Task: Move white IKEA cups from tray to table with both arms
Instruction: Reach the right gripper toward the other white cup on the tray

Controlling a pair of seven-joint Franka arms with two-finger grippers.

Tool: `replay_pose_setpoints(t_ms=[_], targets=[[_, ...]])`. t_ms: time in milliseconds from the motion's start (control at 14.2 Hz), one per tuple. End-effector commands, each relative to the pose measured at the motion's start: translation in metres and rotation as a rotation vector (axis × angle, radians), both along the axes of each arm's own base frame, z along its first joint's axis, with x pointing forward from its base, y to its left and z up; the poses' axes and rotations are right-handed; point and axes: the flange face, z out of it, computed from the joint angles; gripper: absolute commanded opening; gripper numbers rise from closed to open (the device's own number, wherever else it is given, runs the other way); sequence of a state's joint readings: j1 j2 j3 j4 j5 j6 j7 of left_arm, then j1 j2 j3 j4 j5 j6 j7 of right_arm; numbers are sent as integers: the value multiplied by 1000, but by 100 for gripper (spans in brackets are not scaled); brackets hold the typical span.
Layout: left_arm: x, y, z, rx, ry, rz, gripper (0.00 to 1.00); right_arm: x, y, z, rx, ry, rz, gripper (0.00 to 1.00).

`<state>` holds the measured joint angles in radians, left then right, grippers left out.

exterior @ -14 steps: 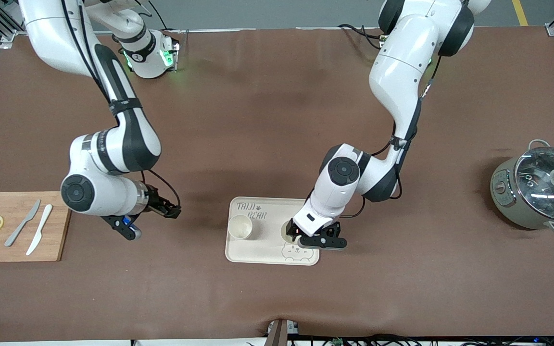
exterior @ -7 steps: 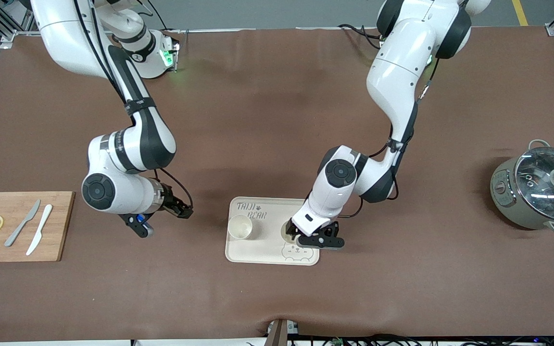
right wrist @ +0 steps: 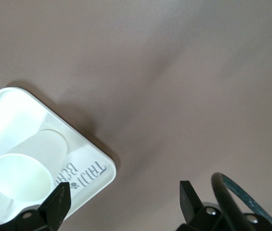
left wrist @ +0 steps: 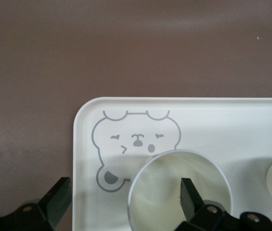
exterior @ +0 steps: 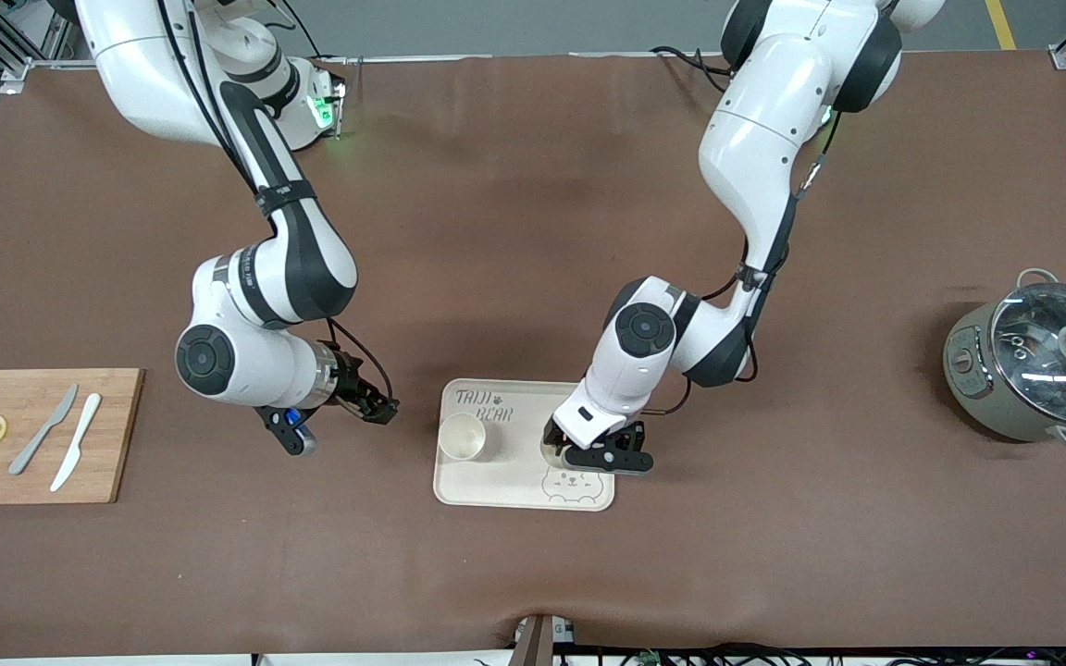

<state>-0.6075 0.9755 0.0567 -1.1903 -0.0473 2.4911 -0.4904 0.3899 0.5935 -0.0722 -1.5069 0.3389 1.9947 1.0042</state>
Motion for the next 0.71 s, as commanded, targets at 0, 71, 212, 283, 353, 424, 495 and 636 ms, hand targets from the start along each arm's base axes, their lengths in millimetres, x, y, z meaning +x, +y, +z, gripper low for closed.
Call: replay_pose_setpoints(t_ms=[0,71,212,283,353,424,495,636], targets=[[3,4,0,18,-5,7,100,3,15,2,12,-5,-30,100],[3,3,1,18,-6,5,100,5,21,0,9,-20,-57,100],[3,4,0,18,-5,7,100,7,35,2,6,-74,-104,100],[2,3,0,16,-5,6,100,7,38,1,6,-83,-103,100],[3,4,0,16,-5,7,100,6,40,1,5,-83,-103,100],[3,5,-1,18,-5,8,100,5,44,-1,5,-82,-99,100],[3,4,-2,18,-3,7,100,3,52,-6,4,-93,-92,100],[2,4,-3,19,-2,6,100,5,59,-6,15,-129,-100,100]])
